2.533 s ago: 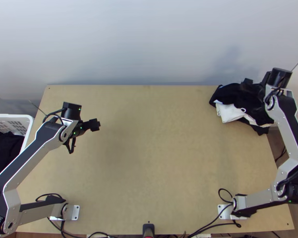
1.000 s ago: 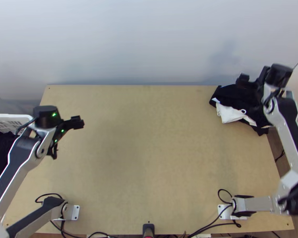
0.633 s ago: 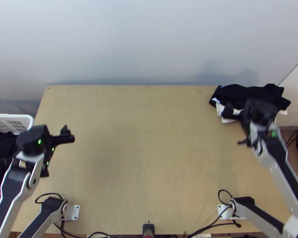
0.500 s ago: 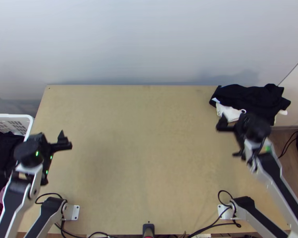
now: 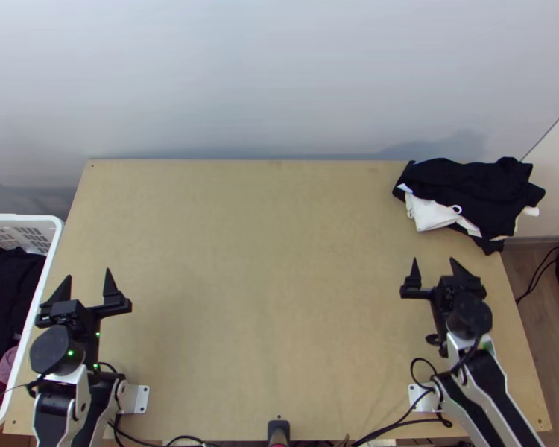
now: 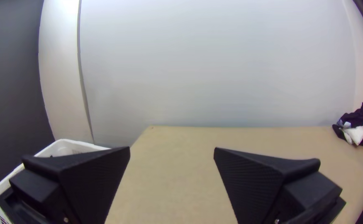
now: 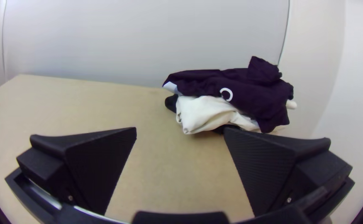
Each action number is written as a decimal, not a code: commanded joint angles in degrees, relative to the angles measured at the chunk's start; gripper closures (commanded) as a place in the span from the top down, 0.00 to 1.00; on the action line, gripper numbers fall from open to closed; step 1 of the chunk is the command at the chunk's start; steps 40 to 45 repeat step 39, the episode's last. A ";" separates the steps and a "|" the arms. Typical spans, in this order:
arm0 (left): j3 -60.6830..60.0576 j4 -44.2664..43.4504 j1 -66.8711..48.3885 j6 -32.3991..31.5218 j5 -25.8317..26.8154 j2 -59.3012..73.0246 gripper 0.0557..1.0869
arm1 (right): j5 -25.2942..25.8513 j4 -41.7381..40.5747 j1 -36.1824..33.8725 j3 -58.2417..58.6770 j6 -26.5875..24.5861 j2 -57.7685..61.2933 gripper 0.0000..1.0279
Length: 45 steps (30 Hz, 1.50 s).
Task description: Fold the t-shirt
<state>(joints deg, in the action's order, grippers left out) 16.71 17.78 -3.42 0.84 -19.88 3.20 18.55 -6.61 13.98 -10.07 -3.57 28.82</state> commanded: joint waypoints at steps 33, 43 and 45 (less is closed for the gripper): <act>-13.55 -8.82 -5.02 -5.41 1.60 -3.20 0.96 | 1.14 3.62 -2.90 9.89 -7.24 -28.91 0.96; -13.55 -8.82 -5.02 -5.41 1.60 -3.20 0.96 | 1.14 3.62 -2.90 9.89 -7.24 -28.91 0.96; -13.55 -8.82 -5.02 -5.41 1.60 -3.20 0.96 | 1.14 3.62 -2.90 9.89 -7.24 -28.91 0.96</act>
